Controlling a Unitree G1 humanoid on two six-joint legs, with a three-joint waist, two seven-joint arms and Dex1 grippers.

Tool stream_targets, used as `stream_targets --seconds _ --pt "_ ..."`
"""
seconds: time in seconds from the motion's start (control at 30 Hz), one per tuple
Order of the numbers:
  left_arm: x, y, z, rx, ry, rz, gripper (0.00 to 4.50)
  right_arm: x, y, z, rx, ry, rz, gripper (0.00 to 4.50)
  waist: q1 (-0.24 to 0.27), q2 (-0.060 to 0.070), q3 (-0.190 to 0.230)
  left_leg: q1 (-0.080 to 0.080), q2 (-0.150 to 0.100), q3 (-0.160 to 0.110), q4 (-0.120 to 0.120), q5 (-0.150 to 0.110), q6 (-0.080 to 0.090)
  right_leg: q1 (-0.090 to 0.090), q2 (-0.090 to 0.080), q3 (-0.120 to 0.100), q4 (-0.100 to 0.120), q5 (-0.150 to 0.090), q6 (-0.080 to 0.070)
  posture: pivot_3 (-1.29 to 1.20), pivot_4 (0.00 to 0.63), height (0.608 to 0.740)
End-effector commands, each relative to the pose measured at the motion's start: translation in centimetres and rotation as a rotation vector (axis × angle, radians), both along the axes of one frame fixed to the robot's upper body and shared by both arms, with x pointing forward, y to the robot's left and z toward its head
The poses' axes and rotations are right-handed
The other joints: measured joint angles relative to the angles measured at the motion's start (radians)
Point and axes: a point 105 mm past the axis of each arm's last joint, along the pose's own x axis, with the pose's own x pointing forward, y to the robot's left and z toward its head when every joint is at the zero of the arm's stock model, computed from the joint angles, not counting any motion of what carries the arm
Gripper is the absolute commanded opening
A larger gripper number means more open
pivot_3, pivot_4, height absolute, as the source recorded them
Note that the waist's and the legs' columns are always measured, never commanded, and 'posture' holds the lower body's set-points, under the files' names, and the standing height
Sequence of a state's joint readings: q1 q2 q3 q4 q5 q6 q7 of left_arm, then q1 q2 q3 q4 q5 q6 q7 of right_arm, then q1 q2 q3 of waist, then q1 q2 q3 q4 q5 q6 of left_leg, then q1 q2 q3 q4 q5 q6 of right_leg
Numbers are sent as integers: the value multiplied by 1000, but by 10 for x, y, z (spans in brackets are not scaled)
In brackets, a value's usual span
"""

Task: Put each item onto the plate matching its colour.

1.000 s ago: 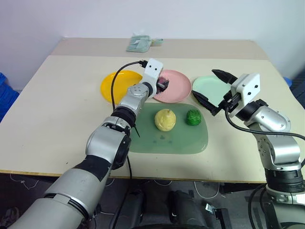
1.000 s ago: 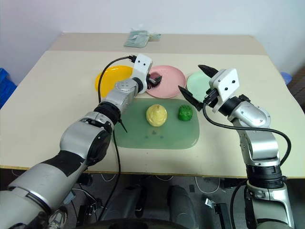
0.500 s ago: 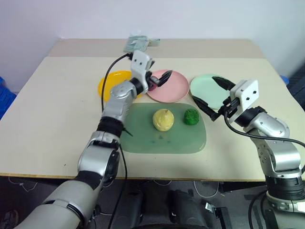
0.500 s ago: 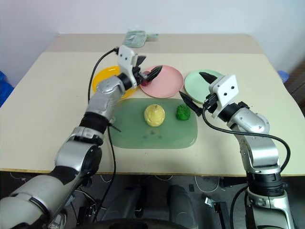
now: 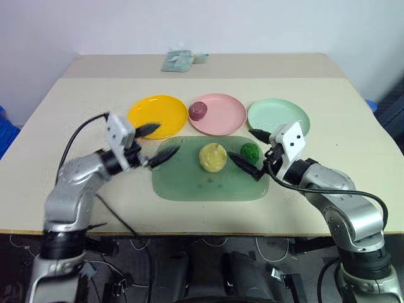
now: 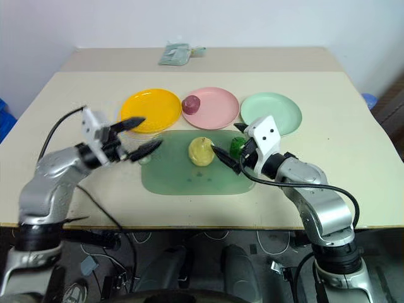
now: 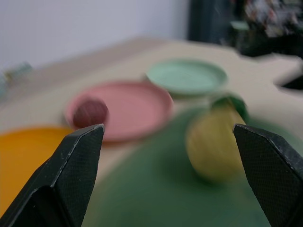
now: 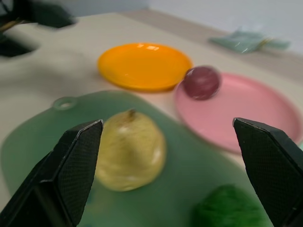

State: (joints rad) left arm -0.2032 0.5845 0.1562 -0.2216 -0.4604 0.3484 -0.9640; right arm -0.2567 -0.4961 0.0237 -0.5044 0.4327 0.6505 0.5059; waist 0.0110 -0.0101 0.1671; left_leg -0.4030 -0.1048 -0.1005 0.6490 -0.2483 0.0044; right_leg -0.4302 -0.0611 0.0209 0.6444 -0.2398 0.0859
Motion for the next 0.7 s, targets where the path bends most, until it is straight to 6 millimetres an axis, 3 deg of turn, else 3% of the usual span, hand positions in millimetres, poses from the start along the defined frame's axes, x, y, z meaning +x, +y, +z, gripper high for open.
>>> stream_targets --seconds 0.03,0.27,0.37,0.5,0.7 --pt "-14 -5 17 9 -94 -53 4453 1 13 5 21 -7 44 4500 7 0 0 0 0 0 0 0 0 0 0 0 0 0 0 0 150 740" --pt "-35 -9 20 6 -93 -40 4453 6 19 -1 36 24 58 4500 0 0 0 0 0 0 -1 0 1 2 -1 -1 -5 0 0 0 150 740" --pt "-37 -11 21 0 -86 -13 4453 5 16 7 43 0 56 4500 1 0 0 0 1 0 -3 0 1 1 0 -1 -5 1 1 0 150 740" --pt "-23 -26 18 3 -66 12 4453 -3 -4 22 38 -54 43 4500 11 0 1 0 1 -1 -1 0 1 2 0 -2 -5 0 0 0 150 740" --pt "27 -66 2 14 -28 3 4453 -20 -40 33 -26 -91 -44 4500 31 0 0 -1 0 -1 0 2 3 6 -1 -4 -11 2 3 0 150 740"
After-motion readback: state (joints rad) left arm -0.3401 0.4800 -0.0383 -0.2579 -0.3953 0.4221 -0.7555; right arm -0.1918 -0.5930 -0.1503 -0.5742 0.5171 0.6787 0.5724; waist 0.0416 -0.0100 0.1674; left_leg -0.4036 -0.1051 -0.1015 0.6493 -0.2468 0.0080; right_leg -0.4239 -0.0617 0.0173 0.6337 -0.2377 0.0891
